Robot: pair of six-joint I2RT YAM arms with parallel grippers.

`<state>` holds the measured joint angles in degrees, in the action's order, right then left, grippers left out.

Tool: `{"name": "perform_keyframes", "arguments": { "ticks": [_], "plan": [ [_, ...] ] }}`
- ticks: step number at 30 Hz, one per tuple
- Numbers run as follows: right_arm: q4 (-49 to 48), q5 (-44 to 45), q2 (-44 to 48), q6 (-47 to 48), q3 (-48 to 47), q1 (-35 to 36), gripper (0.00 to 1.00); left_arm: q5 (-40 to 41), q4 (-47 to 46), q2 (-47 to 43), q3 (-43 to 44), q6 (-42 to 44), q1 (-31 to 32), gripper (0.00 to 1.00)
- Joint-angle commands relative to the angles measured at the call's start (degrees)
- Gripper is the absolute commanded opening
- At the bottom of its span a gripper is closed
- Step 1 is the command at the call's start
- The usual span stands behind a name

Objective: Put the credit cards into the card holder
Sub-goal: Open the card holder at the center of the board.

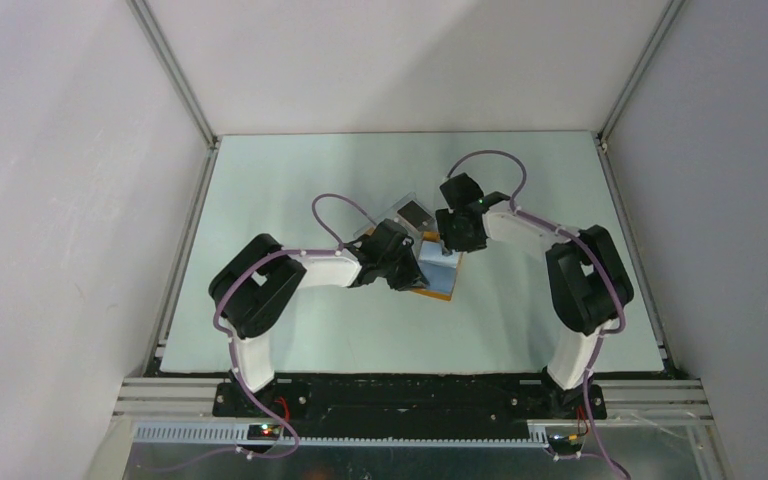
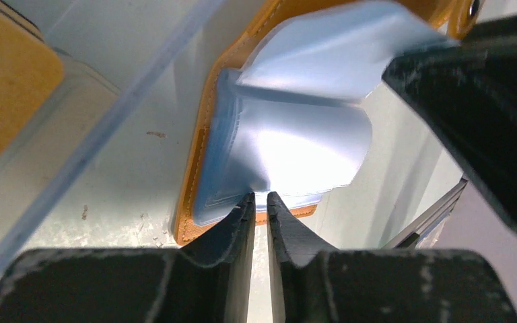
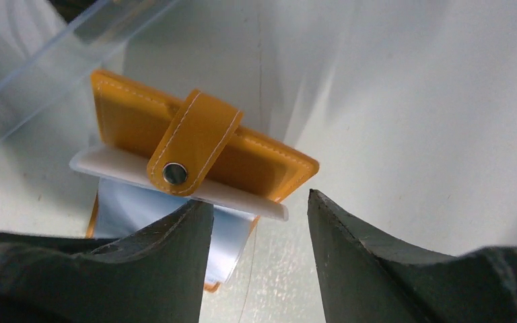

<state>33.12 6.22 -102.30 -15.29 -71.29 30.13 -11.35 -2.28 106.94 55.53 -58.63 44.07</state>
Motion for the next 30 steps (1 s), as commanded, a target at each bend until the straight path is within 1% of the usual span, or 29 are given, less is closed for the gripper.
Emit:
{"name": "perform_keyframes", "arguments": {
  "ticks": [1,6,10,13,15,16,18,20,25,30],
  "plan": [
    [1.5,-0.4,-4.1,1.8,-4.6,-1.2,0.59,2.5,8.8,4.7,-2.0,1.5,-0.1,0.2],
    [4.7,0.3,-9.0,2.7,-7.0,-1.2,0.57,2.6,8.8,4.0,-2.0,2.0,-0.1,0.2],
    [7.1,1.7,-10.4,2.6,-7.4,-0.8,0.55,3.1,8.9,1.1,-2.0,3.0,-0.1,0.24],
    [8.5,1.3,-10.6,2.9,-7.4,-0.1,0.53,3.2,9.0,-2.7,-2.1,4.0,-0.1,0.29],
    [9.6,0.1,-10.4,3.0,-7.4,0.7,0.53,3.3,9.0,-5.9,-2.2,4.4,-0.1,0.36],
    [10.0,-0.7,-10.4,2.9,-7.2,1.4,0.52,3.7,9.0,-8.3,-2.2,4.5,-0.2,0.42],
    [11.1,-2.1,-9.8,2.7,-6.5,2.3,0.53,4.1,9.2,-11.7,-2.3,4.6,-0.4,0.48],
    [11.9,-3.8,-8.7,2.2,-5.2,3.1,0.53,4.5,9.2,-14.3,-2.3,4.3,-0.9,0.53],
    [12.3,-6.3,-4.0,0.9,-1.2,4.7,0.53,5.6,9.2,-18.5,-3.7,3.7,-1.9,0.53],
    [13.6,-8.5,-1.8,0.1,0.9,5.9,0.54,3.9,9.4,-17.4,-2.9,4.4,-1.7,0.48]
  ]
}}
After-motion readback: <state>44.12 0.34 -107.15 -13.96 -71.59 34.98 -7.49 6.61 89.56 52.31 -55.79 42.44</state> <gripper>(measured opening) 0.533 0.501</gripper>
